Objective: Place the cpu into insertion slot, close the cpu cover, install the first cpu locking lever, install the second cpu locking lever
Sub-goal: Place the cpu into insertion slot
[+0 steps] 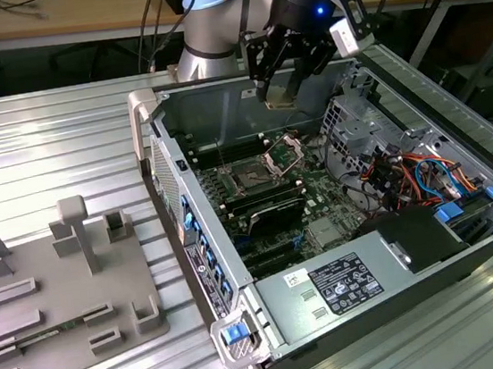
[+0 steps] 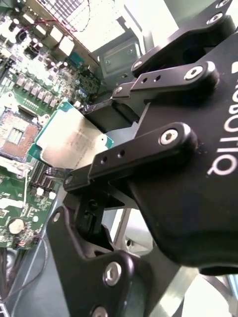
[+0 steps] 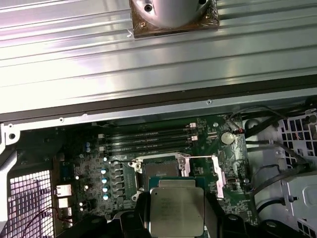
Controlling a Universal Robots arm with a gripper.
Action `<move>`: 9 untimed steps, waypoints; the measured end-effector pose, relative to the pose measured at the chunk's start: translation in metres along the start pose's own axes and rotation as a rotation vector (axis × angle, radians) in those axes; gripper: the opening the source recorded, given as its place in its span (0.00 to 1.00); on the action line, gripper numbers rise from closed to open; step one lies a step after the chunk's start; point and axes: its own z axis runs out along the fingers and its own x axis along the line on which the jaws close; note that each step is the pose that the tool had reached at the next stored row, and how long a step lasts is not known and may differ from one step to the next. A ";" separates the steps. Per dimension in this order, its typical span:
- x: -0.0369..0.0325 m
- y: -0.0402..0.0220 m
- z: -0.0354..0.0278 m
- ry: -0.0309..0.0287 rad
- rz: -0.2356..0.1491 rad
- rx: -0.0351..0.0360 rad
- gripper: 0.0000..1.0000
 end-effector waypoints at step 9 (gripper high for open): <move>0.0000 -0.0005 0.0058 -0.0152 0.168 -0.0034 0.54</move>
